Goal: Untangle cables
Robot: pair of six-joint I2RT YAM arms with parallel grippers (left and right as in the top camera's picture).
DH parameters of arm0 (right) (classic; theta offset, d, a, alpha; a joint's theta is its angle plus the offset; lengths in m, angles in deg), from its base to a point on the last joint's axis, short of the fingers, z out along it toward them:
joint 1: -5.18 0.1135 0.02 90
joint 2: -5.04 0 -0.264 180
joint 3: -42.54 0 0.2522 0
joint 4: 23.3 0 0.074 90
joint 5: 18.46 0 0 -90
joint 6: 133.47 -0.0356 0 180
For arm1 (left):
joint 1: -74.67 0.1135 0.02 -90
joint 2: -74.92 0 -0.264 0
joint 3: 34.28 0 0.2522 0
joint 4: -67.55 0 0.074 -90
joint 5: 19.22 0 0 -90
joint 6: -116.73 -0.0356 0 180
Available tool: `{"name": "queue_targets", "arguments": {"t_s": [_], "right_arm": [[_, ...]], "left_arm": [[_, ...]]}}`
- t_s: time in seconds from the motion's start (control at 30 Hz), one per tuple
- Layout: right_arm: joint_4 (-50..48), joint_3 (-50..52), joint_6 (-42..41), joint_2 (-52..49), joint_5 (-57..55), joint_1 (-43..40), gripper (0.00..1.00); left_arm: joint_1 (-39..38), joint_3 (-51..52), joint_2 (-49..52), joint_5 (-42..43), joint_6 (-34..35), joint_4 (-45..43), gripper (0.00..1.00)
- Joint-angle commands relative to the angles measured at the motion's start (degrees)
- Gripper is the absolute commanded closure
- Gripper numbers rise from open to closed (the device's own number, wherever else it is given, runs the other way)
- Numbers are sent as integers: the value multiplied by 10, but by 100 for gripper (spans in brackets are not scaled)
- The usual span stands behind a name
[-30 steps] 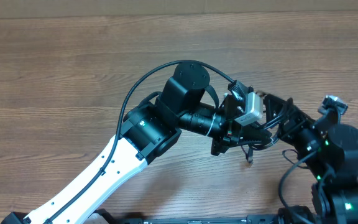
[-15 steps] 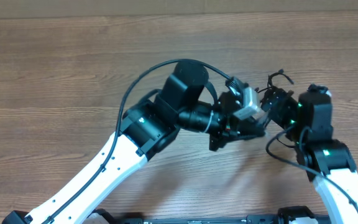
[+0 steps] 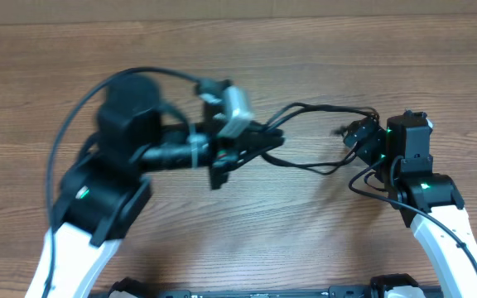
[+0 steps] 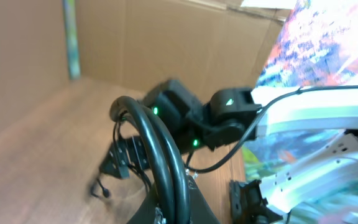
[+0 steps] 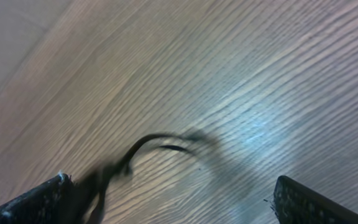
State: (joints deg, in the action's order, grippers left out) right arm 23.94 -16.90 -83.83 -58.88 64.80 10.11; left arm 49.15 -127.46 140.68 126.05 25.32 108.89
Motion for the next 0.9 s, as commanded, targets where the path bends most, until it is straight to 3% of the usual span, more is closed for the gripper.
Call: {"name": "queue_targets", "arguments": {"t_s": [0.0, 0.87], "right_arm": [[5, 0, -16, -5, -35, -9, 0], [35, 0, -15, -5, -53, -9, 0]], "left_arm": [[34, -14, -55, 28, -3, -8, 96], [200, -14, -77, 28, 4, -3, 96]]}}
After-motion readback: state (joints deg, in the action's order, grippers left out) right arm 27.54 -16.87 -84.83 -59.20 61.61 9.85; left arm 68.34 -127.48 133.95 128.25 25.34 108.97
